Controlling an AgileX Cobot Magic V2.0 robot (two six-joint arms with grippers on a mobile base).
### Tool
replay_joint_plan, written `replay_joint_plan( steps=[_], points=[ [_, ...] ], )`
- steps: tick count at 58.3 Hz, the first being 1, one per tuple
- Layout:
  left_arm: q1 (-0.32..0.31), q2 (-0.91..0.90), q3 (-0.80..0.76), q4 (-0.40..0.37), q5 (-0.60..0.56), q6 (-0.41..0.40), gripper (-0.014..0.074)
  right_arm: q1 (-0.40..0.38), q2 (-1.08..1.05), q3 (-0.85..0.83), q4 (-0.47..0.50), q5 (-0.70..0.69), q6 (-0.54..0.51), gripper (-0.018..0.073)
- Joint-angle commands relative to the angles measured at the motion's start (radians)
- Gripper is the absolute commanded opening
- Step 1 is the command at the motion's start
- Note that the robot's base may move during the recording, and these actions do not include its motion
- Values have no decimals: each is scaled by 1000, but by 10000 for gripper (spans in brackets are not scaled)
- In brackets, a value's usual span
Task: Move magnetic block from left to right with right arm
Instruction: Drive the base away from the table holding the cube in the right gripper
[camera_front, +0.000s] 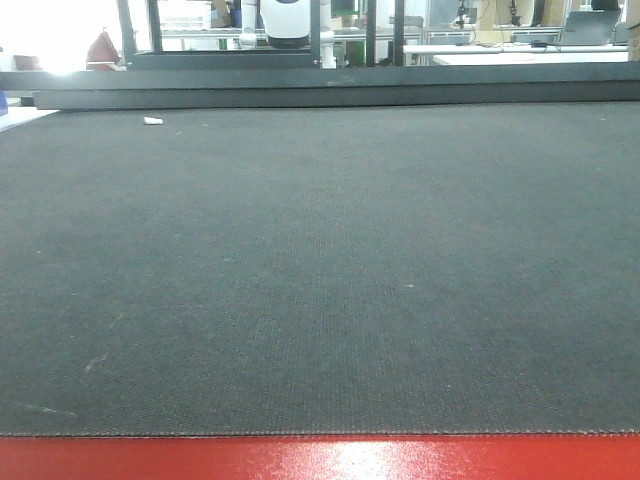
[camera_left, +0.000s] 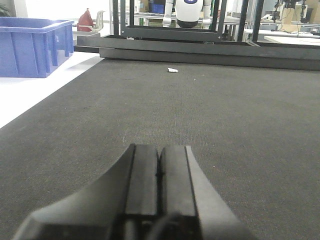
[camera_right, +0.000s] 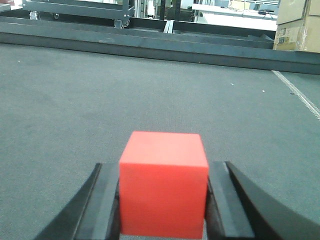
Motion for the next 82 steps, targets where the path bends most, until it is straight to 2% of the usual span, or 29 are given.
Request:
replay_joint_plan(
  steps=[1,82],
  points=[
    [-5,-9,10,-6,-82,-1,-117,-6,5,-29,-9,-85,-10,392],
    [-2,-9,10,-6,-82,-1,-117,-6,5,-29,-9,-85,-10,392]
  ],
)
